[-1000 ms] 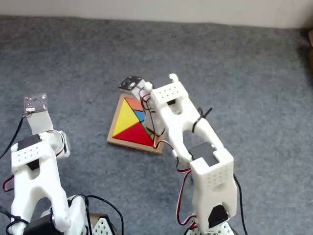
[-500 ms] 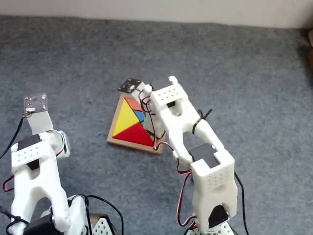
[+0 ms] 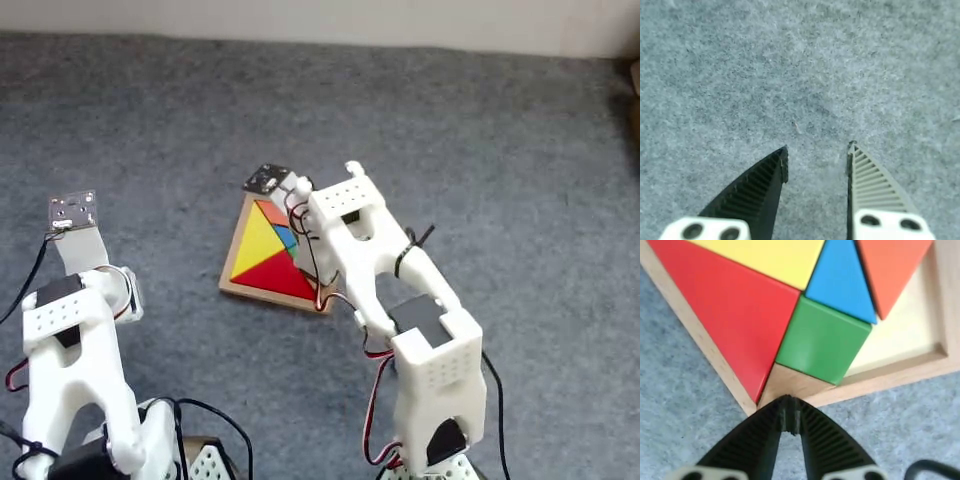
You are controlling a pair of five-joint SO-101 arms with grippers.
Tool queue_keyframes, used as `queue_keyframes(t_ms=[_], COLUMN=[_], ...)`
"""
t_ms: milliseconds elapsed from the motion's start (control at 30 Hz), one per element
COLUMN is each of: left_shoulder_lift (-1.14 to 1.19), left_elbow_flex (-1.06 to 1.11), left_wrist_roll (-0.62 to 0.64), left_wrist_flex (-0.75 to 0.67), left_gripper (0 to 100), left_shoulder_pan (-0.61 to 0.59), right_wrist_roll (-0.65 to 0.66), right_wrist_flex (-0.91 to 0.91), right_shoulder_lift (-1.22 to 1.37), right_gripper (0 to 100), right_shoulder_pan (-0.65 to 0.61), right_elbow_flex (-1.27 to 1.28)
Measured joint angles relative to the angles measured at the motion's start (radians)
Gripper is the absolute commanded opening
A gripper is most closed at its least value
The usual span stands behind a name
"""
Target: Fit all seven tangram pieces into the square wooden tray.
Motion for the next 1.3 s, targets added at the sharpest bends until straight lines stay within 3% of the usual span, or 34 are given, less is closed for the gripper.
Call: queue_keyframes(t_ms=[233, 433, 567, 767, 967, 1133, 1300], left_shoulder_lift=[0.000, 0.000, 0.000, 0.000, 0.000, 0.000, 0.000], left_elbow_flex=[0.000, 0.000, 0.000, 0.000, 0.000, 0.000, 0.000], left_wrist_roll=[0.000, 0.000, 0.000, 0.000, 0.000, 0.000, 0.000], left_wrist_flex=[0.000, 0.000, 0.000, -0.003, -0.003, -0.003, -0.003], left_gripper=[20, 20, 20, 20, 20, 20, 20], left_shoulder_pan=[0.000, 0.000, 0.000, 0.000, 0.000, 0.000, 0.000], right_wrist_roll=[0.000, 0.000, 0.000, 0.008, 0.120, 0.158, 0.160], right_wrist_flex=[0.048, 0.072, 0.074, 0.014, -0.041, -0.052, -0.137], right_shoulder_lift=[-0.276, -0.488, -0.580, -0.689, -0.760, -0.764, -0.776], right_gripper=[0.5, 1.2, 9.4, 15.1, 15.9, 23.5, 24.5], right_shoulder_pan=[0.023, 0.052, 0.095, 0.158, 0.167, 0.167, 0.210], right_elbow_flex=[0.035, 0.249, 0.423, 0.666, 0.899, 0.962, 1.023])
